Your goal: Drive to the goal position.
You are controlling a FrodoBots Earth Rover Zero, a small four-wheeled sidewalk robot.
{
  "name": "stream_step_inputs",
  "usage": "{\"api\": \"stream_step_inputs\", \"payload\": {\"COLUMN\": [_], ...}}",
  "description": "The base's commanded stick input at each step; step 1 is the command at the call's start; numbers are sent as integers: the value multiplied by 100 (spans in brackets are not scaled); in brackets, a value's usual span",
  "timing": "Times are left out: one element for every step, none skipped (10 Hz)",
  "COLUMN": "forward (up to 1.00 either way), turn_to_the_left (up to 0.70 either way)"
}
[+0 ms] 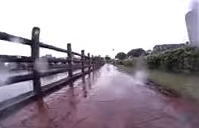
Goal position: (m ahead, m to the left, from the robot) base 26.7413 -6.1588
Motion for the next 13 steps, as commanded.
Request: {"api": "stream_step_inputs", "payload": {"forward": [100, 100, 100, 100, 100, 100, 100, 100, 100, 100, 100, 100, 100], "turn_to_the_left": [0, 0, 0, 0, 0, 0, 0, 0, 0, 0, 0, 0, 0]}}
